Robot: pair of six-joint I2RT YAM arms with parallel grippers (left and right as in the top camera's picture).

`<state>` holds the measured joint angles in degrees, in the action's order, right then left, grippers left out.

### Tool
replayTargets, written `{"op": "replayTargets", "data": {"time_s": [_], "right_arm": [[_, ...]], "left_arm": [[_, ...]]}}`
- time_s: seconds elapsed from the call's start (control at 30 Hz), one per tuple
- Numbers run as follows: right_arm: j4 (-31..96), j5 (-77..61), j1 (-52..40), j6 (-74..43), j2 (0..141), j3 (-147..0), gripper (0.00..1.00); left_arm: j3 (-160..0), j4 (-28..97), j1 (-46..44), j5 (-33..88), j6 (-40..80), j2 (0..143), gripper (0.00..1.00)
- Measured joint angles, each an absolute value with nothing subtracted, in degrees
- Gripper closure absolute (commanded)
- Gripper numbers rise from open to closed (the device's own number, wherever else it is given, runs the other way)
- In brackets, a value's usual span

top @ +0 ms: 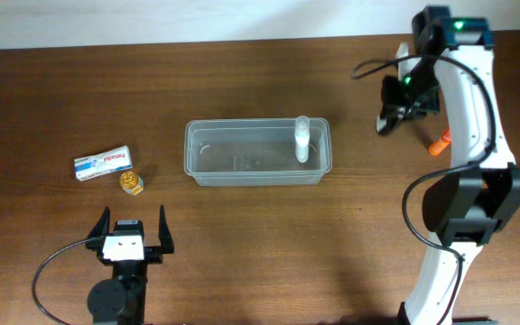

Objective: Pack container
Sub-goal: 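Lift the brown bottle and carry it over the container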

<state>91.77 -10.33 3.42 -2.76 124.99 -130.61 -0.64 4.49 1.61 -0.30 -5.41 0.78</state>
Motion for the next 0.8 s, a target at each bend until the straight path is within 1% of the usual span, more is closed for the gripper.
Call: {"op": "replayTargets", "data": {"time_s": [0.2, 0.33, 0.47, 0.5, 0.57, 0.8], "right_arm": [[94.94, -18.87, 1.45, -2.28, 124.99, -141.69, 0.81], [94.85, -23.09, -2.72, -2.24, 124.99, -146.36, 0.81], [92.77, -25.3, -8.67, -2.13, 124.99, -147.5, 0.8], [92.07, -25.61, -10.44, -2.11, 124.99, -147.5, 0.76], [90.37, -25.65, -13.28, -2.13, 124.99, -147.5, 0.74], [88.27, -20.8, -21.87, -3.25, 124.99, -147.48, 0.73]], "left_arm": [[-0.64, 4.49, 1.61, -0.3, -5.41, 0.8, 0.01], [-0.64, 4.49, 1.61, -0.3, -5.41, 0.78, 0.01], [-0.64, 4.49, 1.61, -0.3, -5.41, 0.8, 0.01], [-0.64, 4.49, 1.61, -0.3, -5.41, 0.8, 0.01], [-0.64, 4.49, 1.61, -0.3, -5.41, 0.8, 0.01], [-0.64, 4.51, 1.61, -0.3, -5.41, 0.8, 0.01]]}}
